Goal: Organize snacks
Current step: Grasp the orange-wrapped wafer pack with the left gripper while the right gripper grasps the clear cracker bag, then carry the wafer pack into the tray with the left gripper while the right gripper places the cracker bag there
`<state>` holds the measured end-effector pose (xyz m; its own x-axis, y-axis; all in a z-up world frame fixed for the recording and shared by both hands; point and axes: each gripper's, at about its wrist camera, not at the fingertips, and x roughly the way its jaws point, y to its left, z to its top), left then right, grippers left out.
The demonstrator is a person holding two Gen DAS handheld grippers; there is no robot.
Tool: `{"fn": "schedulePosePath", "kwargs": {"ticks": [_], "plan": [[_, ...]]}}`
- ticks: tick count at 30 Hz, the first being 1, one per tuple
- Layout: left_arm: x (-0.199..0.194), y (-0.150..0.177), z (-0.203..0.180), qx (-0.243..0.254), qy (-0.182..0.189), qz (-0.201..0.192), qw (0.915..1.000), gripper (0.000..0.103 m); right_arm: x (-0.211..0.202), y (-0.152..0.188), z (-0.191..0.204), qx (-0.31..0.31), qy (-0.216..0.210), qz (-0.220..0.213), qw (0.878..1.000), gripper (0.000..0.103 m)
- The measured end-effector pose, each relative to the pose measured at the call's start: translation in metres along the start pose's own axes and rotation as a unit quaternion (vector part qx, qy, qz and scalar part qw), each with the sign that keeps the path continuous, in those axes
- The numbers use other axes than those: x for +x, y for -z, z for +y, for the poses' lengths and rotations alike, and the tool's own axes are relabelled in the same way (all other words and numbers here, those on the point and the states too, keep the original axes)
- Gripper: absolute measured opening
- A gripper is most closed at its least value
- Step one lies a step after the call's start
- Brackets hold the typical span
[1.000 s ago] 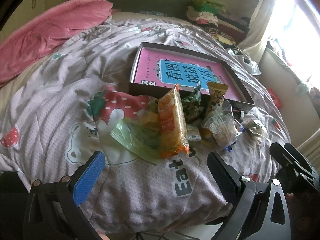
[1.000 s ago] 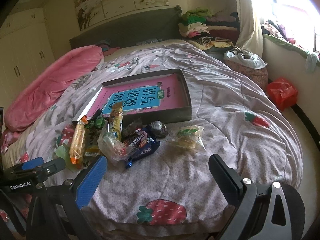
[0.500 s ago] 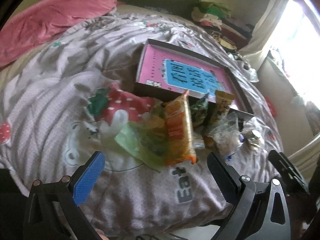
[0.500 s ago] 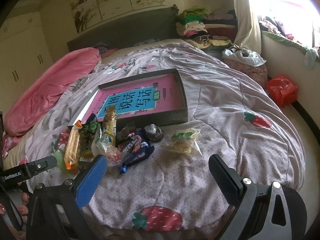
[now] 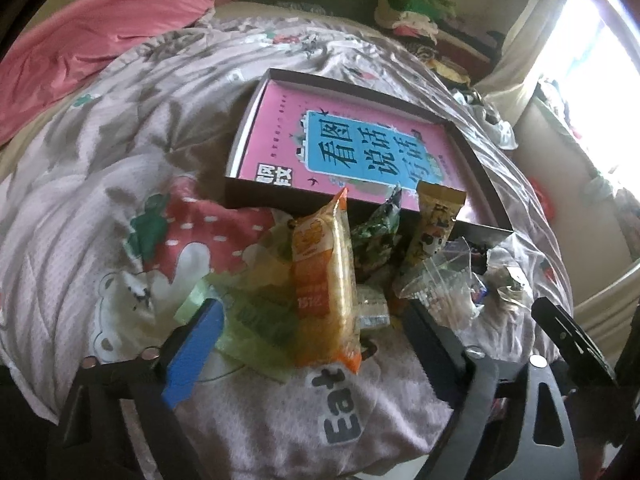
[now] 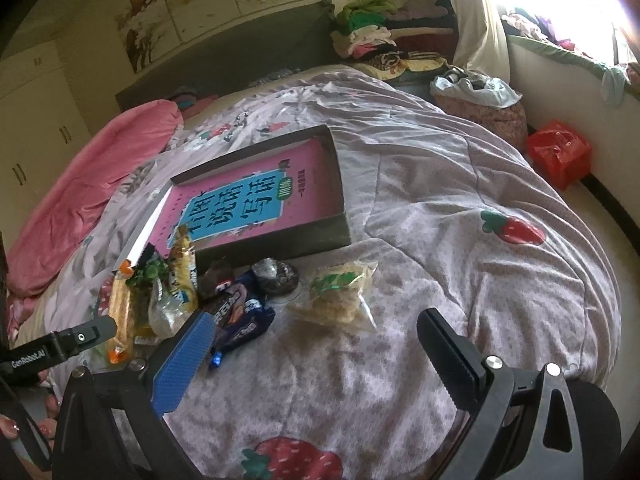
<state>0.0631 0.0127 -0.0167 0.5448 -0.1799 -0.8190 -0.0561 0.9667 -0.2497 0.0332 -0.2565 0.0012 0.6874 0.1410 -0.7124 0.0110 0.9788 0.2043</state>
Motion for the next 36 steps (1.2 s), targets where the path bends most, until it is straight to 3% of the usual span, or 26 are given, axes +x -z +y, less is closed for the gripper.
{"fn": "schedulePosePath", "kwargs": {"ticks": [1, 7, 13, 22, 29, 31, 36], "plan": [[0.003, -0.002, -0.001, 0.002, 0.001, 0.004, 1.0000, 0.078, 0.002, -0.001, -0.001, 0.002, 0.002, 0.001, 1.000, 0.102], [0.013, -0.006, -0.009, 0.023, -0.011, 0.013, 0.9996, 0.062, 0.019, -0.007, -0.008, 0.004, 0.019, 0.016, 1.000, 0.102], [0.021, -0.008, -0.011, 0.026, -0.014, 0.025, 0.9992, 0.051, 0.037, -0.009, -0.012, 0.002, 0.018, 0.037, 0.999, 0.082], [0.025, -0.013, -0.010, 0.028, -0.016, 0.028, 0.9991, 0.037, 0.053, -0.009, -0.008, -0.020, 0.003, 0.053, 0.998, 0.056], [0.028, -0.015, -0.006, 0.024, -0.011, 0.029, 0.9992, 0.032, 0.061, -0.007, -0.004, -0.034, 0.004, 0.063, 0.997, 0.048], [0.028, -0.016, -0.004, 0.021, -0.004, 0.028, 0.9994, 0.026, 0.057, -0.008, -0.008, -0.026, -0.001, 0.058, 0.998, 0.044], [0.023, -0.017, 0.001, 0.012, 0.008, 0.026, 0.9996, 0.026, 0.042, -0.012, -0.012, -0.017, -0.007, 0.032, 0.999, 0.040]]}}
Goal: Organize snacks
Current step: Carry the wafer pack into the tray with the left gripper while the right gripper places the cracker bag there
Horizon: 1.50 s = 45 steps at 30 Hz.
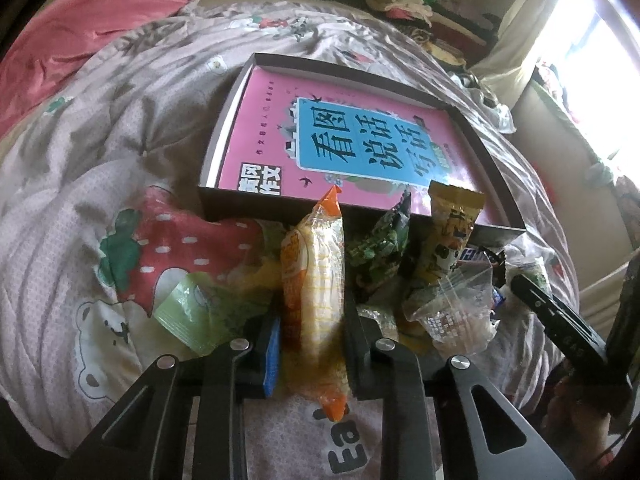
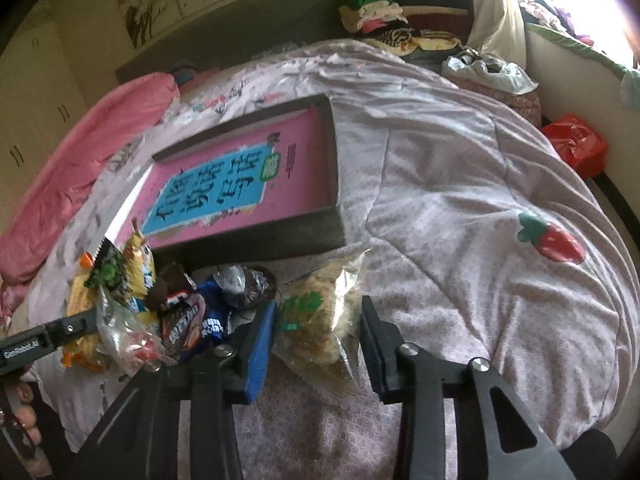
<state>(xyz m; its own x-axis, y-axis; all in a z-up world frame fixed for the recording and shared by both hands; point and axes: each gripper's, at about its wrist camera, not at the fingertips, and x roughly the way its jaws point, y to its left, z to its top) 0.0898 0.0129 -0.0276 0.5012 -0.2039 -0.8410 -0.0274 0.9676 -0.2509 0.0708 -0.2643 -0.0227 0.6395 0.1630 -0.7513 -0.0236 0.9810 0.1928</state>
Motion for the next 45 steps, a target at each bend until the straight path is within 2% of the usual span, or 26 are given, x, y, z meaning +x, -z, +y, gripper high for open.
{"fn": "schedulePosePath", "kwargs": {"ticks": [8, 12, 27, 45], "plan": [[-0.023, -0.006, -0.001, 0.001, 0.005, -0.029, 0.9996, 0.026, -0.030, -0.013, 0.000, 0.003, -0.029, -0.074, 0.997, 0.040], [-0.032, -0.013, -0.002, 0.004, 0.005, -0.045, 0.9990, 0.026, -0.036, -0.020, 0.007, -0.008, -0.045, -0.092, 0.995, 0.040], [-0.038, -0.032, -0.011, 0.012, -0.013, -0.068, 0.9975, 0.026, -0.025, -0.037, 0.022, -0.021, -0.085, -0.108, 0.990, 0.040], [-0.015, -0.058, -0.017, 0.021, -0.040, -0.065, 0.9969, 0.026, 0.012, -0.056, 0.024, -0.030, -0.093, -0.091, 0.991, 0.040]]}}
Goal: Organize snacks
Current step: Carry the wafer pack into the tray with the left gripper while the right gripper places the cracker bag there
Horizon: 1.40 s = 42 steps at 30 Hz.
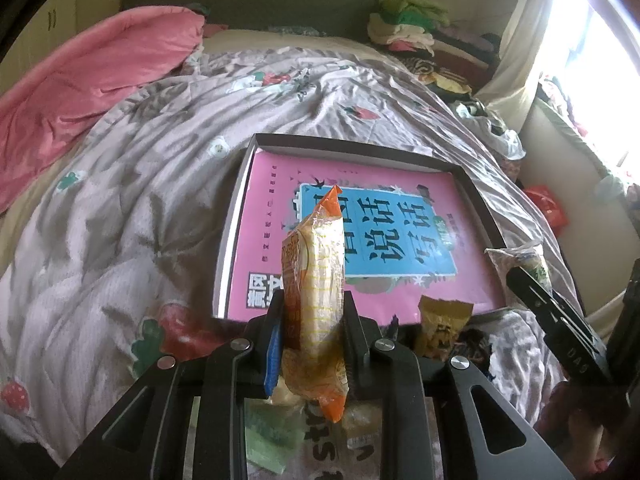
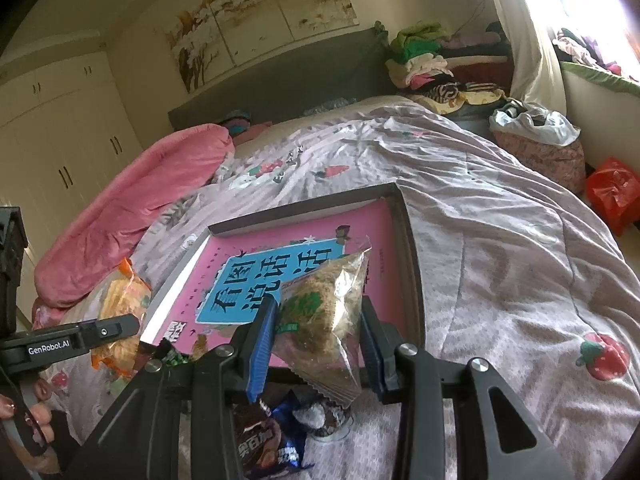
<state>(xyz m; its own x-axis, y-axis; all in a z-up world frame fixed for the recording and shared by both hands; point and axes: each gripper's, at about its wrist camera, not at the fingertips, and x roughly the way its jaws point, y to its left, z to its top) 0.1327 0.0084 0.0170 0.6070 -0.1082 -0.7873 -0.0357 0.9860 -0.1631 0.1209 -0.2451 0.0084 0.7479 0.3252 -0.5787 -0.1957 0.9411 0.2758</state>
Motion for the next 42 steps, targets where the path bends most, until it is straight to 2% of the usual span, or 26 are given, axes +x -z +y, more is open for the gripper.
{"fn": "schedulePosePath", "kwargs": {"ticks": [9, 18, 27, 35, 42], "plan": [[0.016, -0.012, -0.001, -0.002, -0.004, 0.005, 1.0000, 0.026, 0.023, -0.003, -0.005, 0.000, -0.002, 0.017, 1.000, 0.040], [0.036, -0.021, -0.006, 0.003, 0.007, 0.008, 0.9999, 0.025, 0.043, 0.001, -0.008, -0.006, 0.004, 0.041, 0.999, 0.040], [0.053, -0.024, -0.002, -0.003, 0.001, 0.019, 0.9998, 0.025, 0.046, 0.003, -0.006, -0.016, 0.003, 0.040, 0.999, 0.043], [0.048, -0.023, 0.001, -0.009, 0.011, 0.014, 0.9998, 0.025, 0.039, 0.000, -0.010, -0.004, 0.002, 0.029, 1.000, 0.044], [0.040, -0.023, 0.005, -0.017, 0.021, 0.006, 0.9996, 0.026, 0.032, -0.004, -0.013, 0.006, -0.002, 0.017, 1.000, 0.049]]}}
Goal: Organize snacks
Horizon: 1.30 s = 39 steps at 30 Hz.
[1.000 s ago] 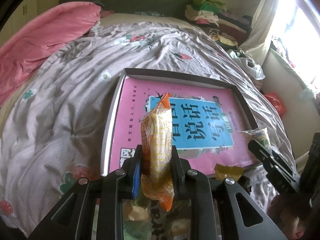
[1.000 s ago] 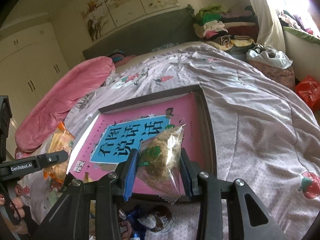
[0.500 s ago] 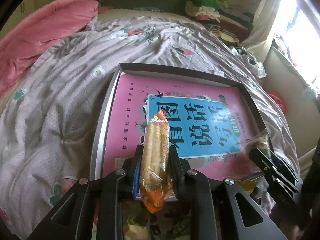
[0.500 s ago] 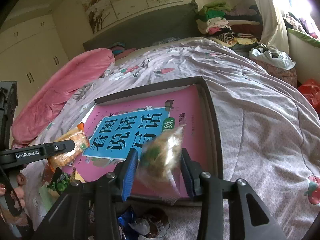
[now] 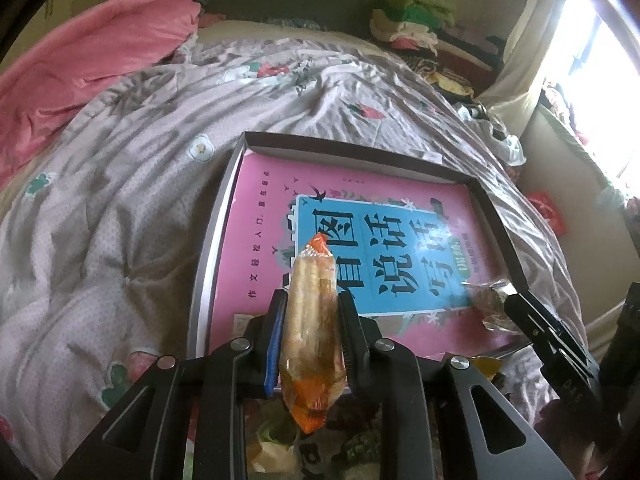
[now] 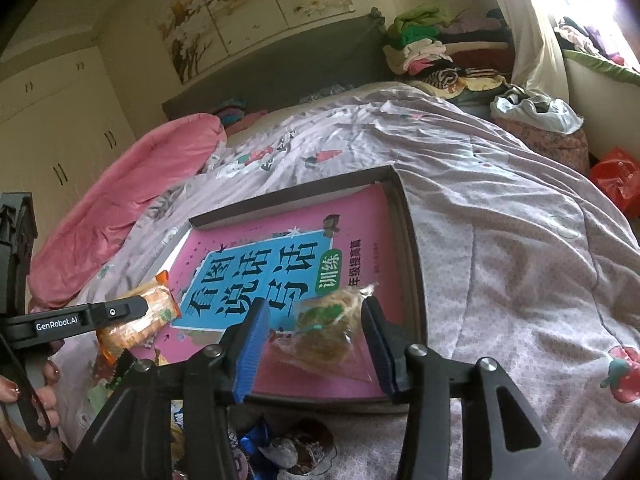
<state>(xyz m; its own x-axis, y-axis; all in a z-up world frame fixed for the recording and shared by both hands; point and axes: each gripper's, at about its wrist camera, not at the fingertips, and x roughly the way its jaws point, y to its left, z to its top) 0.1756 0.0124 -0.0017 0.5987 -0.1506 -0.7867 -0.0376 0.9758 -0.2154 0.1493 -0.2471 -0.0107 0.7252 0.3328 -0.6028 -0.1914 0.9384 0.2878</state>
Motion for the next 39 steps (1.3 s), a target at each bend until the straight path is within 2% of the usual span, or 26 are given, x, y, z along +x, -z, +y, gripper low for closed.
{"fn": "schedulePosePath", "kwargs": {"ticks": [11, 13, 24, 28, 39], "plan": [[-0.019, 0.000, 0.005, -0.010, 0.020, -0.019, 0.9996, 0.037, -0.013, 0.001, 0.011, -0.026, -0.020, -0.014, 0.999, 0.051], [-0.021, 0.001, 0.005, -0.008, 0.020, -0.021, 0.9996, 0.042, -0.014, 0.001, 0.013, -0.027, -0.023, -0.015, 0.999, 0.051], [-0.038, 0.011, 0.003, 0.000, 0.040, -0.029, 0.9988, 0.048, -0.025, 0.002, 0.021, -0.037, -0.044, -0.021, 0.998, 0.051], [-0.042, 0.017, 0.000, 0.009, 0.047, -0.027, 0.9985, 0.054, -0.030, 0.004, 0.029, -0.050, -0.057, -0.022, 0.997, 0.051], [-0.047, 0.033, -0.004, 0.025, 0.056, -0.014, 0.9980, 0.054, -0.040, 0.009, 0.046, -0.070, -0.087, -0.013, 0.994, 0.051]]}}
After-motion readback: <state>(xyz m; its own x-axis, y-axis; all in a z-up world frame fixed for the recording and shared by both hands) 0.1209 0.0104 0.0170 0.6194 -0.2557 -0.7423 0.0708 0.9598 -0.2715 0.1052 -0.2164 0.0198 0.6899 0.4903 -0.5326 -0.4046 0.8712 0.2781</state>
